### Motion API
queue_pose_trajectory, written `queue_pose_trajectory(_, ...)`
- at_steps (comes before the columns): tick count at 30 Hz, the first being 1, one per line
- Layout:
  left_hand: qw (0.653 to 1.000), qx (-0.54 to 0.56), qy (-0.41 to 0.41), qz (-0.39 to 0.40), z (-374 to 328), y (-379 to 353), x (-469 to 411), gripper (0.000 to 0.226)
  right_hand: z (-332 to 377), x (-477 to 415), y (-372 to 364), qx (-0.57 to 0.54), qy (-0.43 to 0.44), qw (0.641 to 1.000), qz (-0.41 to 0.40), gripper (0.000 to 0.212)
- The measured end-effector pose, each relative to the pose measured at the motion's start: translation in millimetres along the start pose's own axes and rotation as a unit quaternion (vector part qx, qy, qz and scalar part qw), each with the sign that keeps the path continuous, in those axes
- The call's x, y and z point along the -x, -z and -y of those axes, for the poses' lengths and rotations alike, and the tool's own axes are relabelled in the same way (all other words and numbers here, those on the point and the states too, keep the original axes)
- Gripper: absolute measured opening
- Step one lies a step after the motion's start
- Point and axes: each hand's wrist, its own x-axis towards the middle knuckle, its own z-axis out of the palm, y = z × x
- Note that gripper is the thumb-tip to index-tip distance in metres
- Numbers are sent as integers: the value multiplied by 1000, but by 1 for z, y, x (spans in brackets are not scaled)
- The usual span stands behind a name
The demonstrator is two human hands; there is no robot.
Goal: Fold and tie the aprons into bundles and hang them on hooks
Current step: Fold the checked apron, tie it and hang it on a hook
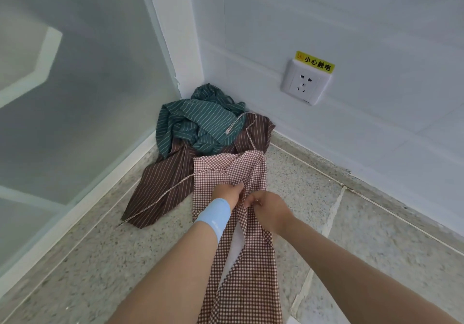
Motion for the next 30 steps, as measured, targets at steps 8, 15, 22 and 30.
queue_pose_trajectory(8, 991, -1, -113, -73, -14, 3, -12, 19, -5, -22, 6, 73, 92, 984, -134, 34)
queue_pose_trajectory(15, 946, -117, -220, -205, -7, 30, -13, 13, 8, -42, 4, 137, 88, 971, -173, 41)
queue_pose_trajectory(22, 894, -337, -244, -167, -29, 18, -34, 23, 2, -47, 7, 96, 106, 974, -175, 35)
queue_pose_trajectory(30, 955, -145, -213, -150, -39, 36, -35, 9, -8, -53, 25, 173, 112, 966, -157, 51)
